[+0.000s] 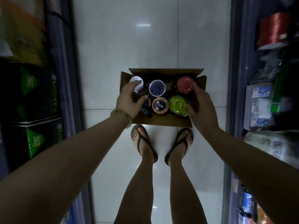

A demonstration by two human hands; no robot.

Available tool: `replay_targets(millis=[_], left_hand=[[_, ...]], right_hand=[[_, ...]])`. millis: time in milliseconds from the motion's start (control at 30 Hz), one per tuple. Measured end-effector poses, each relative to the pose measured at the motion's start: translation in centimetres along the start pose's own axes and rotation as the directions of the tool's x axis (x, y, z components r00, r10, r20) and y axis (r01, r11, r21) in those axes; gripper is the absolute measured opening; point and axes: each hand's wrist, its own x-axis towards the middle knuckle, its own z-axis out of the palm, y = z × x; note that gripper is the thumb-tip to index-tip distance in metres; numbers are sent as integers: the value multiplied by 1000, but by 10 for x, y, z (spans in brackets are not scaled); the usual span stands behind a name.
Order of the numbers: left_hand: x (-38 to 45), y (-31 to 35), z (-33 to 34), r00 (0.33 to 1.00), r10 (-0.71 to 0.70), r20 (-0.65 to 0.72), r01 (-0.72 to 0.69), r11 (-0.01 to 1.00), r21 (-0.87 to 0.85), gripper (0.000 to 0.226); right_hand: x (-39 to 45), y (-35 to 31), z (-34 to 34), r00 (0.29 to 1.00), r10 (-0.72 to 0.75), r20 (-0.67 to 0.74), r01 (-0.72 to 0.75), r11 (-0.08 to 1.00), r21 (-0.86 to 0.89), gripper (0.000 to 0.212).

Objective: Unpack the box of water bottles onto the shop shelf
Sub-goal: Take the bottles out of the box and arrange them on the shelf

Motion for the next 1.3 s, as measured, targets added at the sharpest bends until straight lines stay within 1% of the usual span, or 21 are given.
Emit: replay_targets(millis=[67, 167, 300, 433, 600, 733, 800, 900, 1033, 1167, 1300], left_hand=[[-11, 14, 6, 999, 12, 45, -10, 999, -33, 52], [-19, 23, 19, 994, 15, 108, -11, 999, -44, 55], [-20, 16, 48, 987, -22, 162, 31, 998, -52, 60], [-20, -4, 82, 983, -140, 123, 148, 987, -60, 63], [-22, -20, 118, 972, -229, 44, 230, 973, -26, 69], [-10, -15, 137, 957, -282, 64, 283, 959, -7, 89], [-2, -16, 141, 945, -318, 75, 319, 948, 9, 93], [7, -19, 144, 950, -302, 85, 299, 953, 42, 89], [7, -18, 135, 962, -259, 84, 255, 965, 62, 80], [-6, -6, 111, 971, -216, 100, 212, 976, 45, 80], [-28, 27, 69, 981, -163, 101, 162, 987, 21, 81]], right_hand=[[-7, -12, 1, 998, 7, 56, -8, 1000, 20, 69], [-13, -22, 7, 996, 15, 88, -20, 998, 60, 70], [-8, -10, 26, 992, 70, 108, -75, 996, 46, 75], [2, 18, 52, 984, 140, 107, -142, 990, 14, 81], [10, 41, 77, 982, 173, 75, -176, 984, 25, 90], [17, 48, 84, 981, 183, 67, -186, 982, 37, 91], [21, 50, 85, 982, 179, 63, -181, 983, 28, 90], [25, 53, 85, 984, 172, 41, -172, 985, 6, 82], [22, 50, 77, 984, 172, 39, -174, 984, 47, 71], [7, 35, 54, 984, 181, 5, -181, 982, 60, 73], [-15, -1, 9, 984, 177, -10, -175, 979, 110, 75]])
